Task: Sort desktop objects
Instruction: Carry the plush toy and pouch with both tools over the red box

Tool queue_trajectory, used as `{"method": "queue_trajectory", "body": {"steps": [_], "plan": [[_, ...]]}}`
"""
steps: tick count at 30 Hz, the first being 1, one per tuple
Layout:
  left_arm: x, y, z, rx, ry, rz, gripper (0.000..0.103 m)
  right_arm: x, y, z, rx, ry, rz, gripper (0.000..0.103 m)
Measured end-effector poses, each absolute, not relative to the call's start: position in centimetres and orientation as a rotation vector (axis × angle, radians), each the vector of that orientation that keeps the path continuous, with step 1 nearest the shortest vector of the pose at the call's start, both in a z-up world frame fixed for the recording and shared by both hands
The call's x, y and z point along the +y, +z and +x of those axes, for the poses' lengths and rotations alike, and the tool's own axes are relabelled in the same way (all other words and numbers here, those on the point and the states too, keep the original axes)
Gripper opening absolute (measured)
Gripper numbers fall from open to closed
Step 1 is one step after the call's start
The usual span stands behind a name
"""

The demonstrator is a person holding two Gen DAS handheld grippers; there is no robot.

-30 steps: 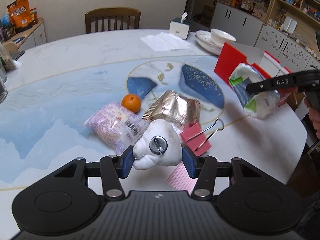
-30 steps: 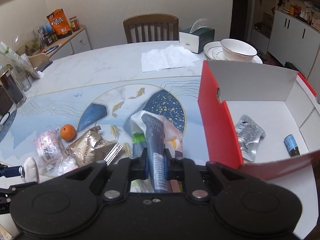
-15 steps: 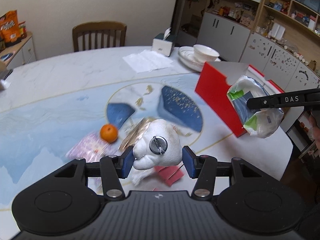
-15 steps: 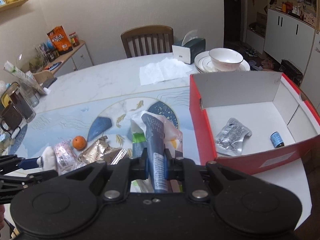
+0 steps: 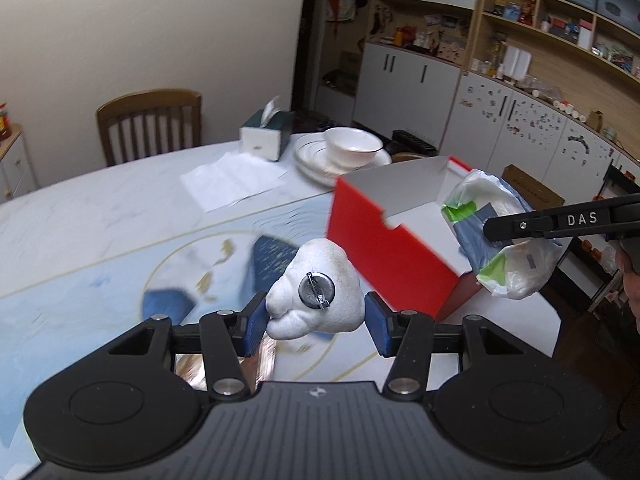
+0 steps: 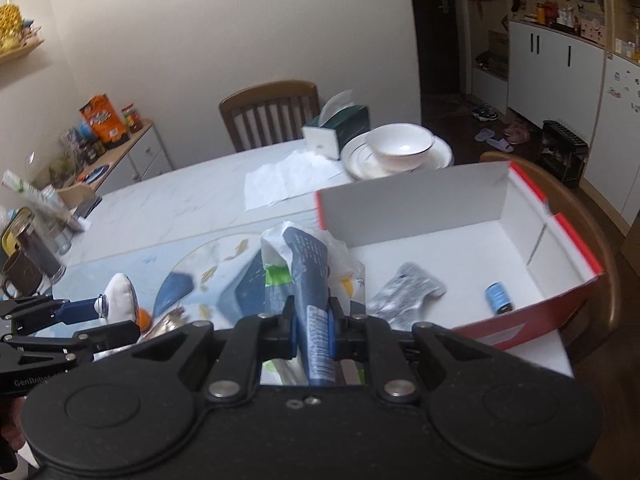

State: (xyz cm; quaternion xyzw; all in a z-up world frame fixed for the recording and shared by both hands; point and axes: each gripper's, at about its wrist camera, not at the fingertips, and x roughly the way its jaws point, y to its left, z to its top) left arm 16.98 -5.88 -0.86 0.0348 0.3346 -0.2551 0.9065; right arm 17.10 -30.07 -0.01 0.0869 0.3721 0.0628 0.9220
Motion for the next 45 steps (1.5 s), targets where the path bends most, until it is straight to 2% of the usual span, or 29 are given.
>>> {"method": "queue_trajectory", "body": {"steps": [22,45], "plan": [[-23.0,-0.9,21.6,0.68,-0.653,0.232,0.051,-42.0,-1.9,22.6,0.762,0.112,0.167,0.012],[-30.5,-5.1,28.8,0.855,-0.694,0.354,0.051,-45.4,-5.9,29.6,0.835,0.108,0.129,0.01]]}}
